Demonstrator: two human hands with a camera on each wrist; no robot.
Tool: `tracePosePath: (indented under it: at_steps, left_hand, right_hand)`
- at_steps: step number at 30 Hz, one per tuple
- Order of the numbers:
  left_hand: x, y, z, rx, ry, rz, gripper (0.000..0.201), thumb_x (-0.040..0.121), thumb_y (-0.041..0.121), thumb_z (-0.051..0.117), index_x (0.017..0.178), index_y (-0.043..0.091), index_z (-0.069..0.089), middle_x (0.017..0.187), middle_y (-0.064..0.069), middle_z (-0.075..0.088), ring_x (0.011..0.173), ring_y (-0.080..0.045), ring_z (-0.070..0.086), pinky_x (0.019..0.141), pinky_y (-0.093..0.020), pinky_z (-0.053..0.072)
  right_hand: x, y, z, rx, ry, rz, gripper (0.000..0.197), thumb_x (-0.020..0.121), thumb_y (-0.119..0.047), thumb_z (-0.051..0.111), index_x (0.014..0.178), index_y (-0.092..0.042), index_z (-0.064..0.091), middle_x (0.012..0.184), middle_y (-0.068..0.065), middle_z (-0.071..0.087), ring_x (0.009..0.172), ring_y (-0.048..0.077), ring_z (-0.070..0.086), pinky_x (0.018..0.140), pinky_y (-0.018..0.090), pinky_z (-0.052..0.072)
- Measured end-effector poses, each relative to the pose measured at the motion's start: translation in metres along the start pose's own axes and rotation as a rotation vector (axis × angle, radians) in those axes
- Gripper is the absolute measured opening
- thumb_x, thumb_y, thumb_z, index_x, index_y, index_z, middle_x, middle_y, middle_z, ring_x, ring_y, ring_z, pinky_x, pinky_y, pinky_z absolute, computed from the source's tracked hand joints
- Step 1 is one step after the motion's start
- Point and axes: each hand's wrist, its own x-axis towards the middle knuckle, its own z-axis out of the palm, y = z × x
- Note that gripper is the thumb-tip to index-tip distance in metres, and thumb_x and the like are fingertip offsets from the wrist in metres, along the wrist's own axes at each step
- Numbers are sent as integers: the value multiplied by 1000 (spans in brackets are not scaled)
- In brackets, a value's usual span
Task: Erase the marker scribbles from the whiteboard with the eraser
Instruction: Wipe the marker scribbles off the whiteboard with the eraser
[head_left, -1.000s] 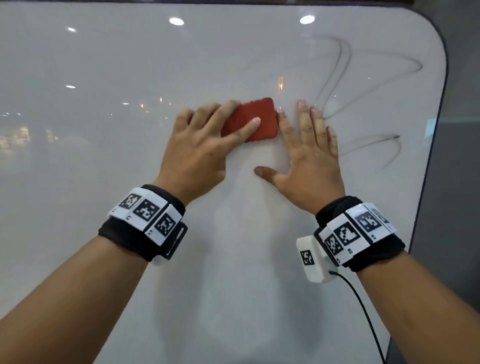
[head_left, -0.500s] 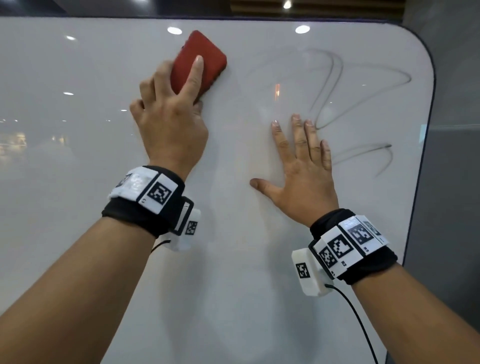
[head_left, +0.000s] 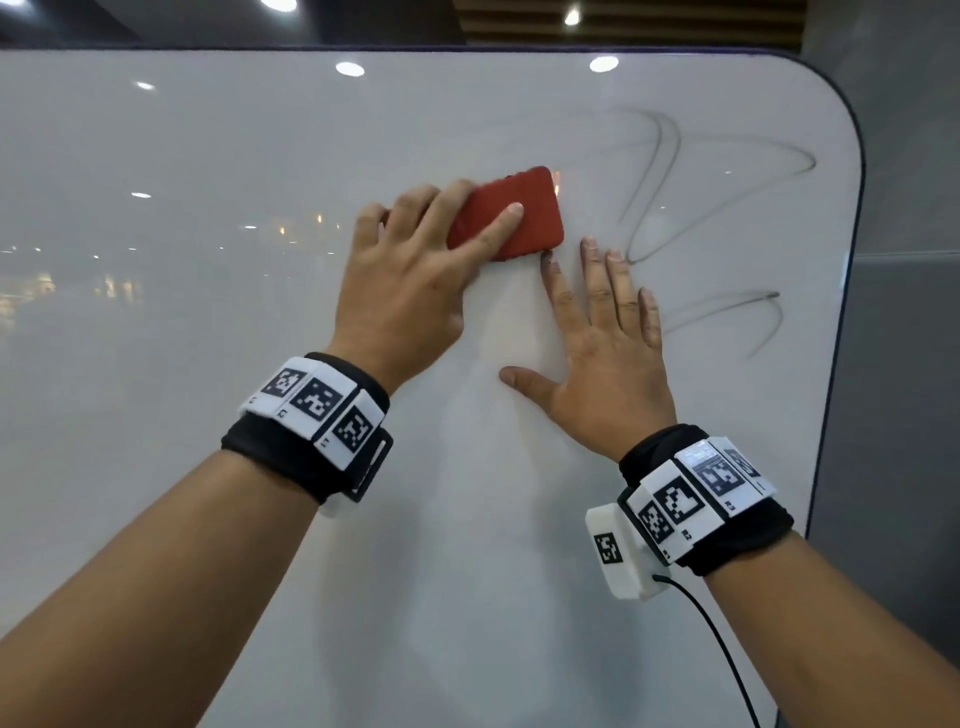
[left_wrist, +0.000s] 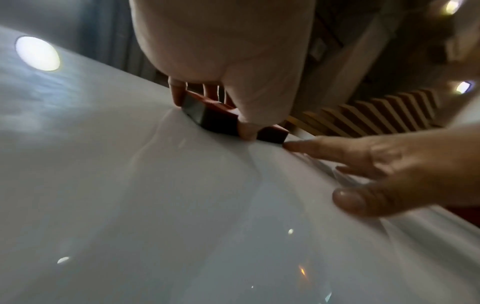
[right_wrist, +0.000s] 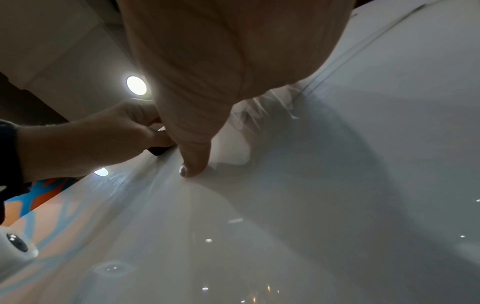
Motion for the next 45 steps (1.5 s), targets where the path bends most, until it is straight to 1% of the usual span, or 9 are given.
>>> tracePosePath:
  at_steps: [7, 14, 19, 23, 29, 35, 39, 42, 45]
  left_hand:
    - [17, 14, 1, -101, 76, -511, 65, 91, 20, 56, 151, 34, 33, 145, -7, 41, 130, -31, 39, 103, -49, 35]
    - [9, -4, 0, 6, 79, -31, 57, 94, 21, 53, 148, 31, 40, 144, -10, 46, 126, -35, 44, 97, -51, 36]
    - [26, -2, -8, -54, 65, -437, 61, 93, 22, 53, 150, 31, 35, 145, -10, 42, 127, -36, 41, 99, -51, 36]
    - [26, 9, 2, 63, 22, 19, 58, 93, 22, 51, 149, 29, 38, 143, -11, 46, 122, -36, 46, 92, -49, 38]
    - [48, 5, -5, -68, 71, -499, 60, 94, 26, 51, 151, 30, 32, 145, -11, 41, 128, -36, 40, 99, -51, 36]
    - [36, 20, -2, -133, 3, -16, 58, 89, 18, 60, 143, 31, 48, 143, -4, 48, 126, -32, 44, 99, -49, 37]
    - [39, 14, -11, -351, -61, -40, 64, 82, 8, 70, 139, 31, 54, 143, 1, 50, 127, -28, 43, 107, -48, 35]
    - [39, 10, -15, -415, -81, -60, 75, 80, 5, 73, 147, 24, 44, 146, 1, 47, 132, -26, 38, 111, -43, 34]
    - [39, 13, -16, -420, -118, -228, 95, 83, 11, 73, 157, 22, 15, 158, -7, 24, 146, -29, 19, 120, -42, 22]
  right_hand:
    - [0, 4, -10, 2, 28, -6, 102, 75, -74, 61, 156, -36, 11, 165, 1, 5, 151, 22, 2, 119, 46, 11]
    - [22, 19, -33, 21, 72, -34, 105, 66, -73, 71, 151, -30, 28, 162, 2, 14, 149, 25, 8, 120, 48, 12]
    - [18, 19, -26, 40, 63, -26, 101, 71, -72, 67, 153, -34, 23, 164, -2, 9, 151, 21, 3, 120, 47, 10]
    - [19, 21, -22, 10, 53, -31, 100, 75, -75, 61, 155, -34, 17, 165, -2, 4, 151, 20, 0, 120, 46, 7]
    - [14, 23, -17, 14, 53, -34, 99, 78, -75, 56, 156, -35, 11, 165, -2, 3, 151, 20, -2, 120, 44, 3]
    - [11, 23, -17, 69, 89, -36, 92, 76, -69, 64, 151, -30, 29, 163, 1, 16, 150, 22, 11, 120, 46, 11]
    - [21, 19, -32, 275, 341, -24, 59, 73, -39, 81, 121, -15, 56, 141, 9, 46, 129, 26, 42, 105, 49, 39]
    - [40, 13, -41, 247, 356, -97, 46, 75, -28, 80, 112, -15, 56, 153, 10, 35, 143, 29, 30, 116, 46, 28]
    - [57, 9, -42, 248, 259, -180, 38, 78, -17, 77, 110, -15, 55, 155, 7, 37, 148, 26, 23, 121, 44, 22]
